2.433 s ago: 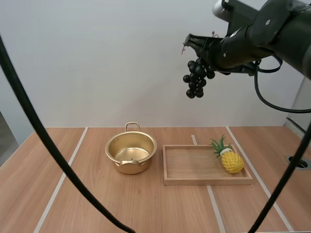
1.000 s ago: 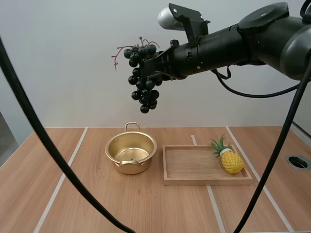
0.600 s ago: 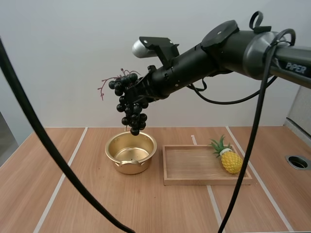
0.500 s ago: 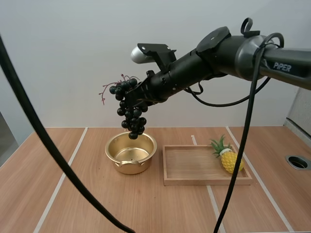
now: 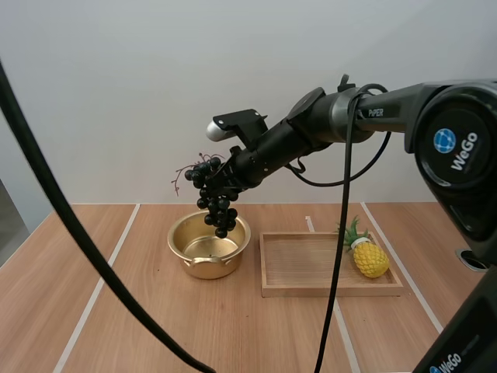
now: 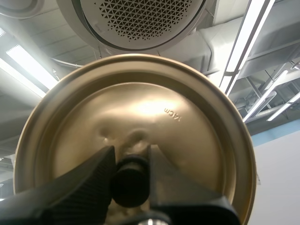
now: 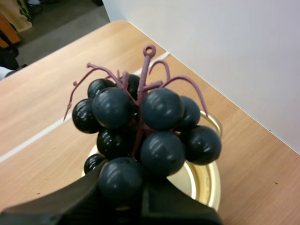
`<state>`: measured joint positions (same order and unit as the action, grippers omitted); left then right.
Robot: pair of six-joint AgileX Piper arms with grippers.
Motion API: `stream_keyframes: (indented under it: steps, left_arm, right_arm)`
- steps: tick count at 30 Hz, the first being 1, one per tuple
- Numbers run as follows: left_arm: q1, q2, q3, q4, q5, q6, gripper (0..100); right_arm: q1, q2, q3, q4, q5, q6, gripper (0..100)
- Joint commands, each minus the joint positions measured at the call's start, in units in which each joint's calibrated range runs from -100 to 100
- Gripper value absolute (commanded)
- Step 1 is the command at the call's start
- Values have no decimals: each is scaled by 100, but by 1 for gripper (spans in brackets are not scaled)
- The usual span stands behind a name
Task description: Open the pot, put the grape inside, and close it
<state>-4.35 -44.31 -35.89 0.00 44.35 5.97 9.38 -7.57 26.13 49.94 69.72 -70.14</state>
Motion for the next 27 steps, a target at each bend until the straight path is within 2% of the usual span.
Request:
stream_keyframes:
  steps: [1, 11, 24, 27]
  left_arm:
    - [-4, -35, -26, 31, -177, -43, 0]
    - [-4, -35, -26, 31, -177, -43, 0]
    - [-4, -47, -26, 0, -178, -43, 0]
    - [-4, -47, -26, 0, -178, -43, 0]
  right_arm:
    - [7, 161, -66, 69, -235, -222, 0]
    - [197, 667, -66, 11, -627, -300, 0]
    - [226, 914, -66, -1344, -500, 126, 0]
    - [226, 914, -66, -1494, -451, 217, 0]
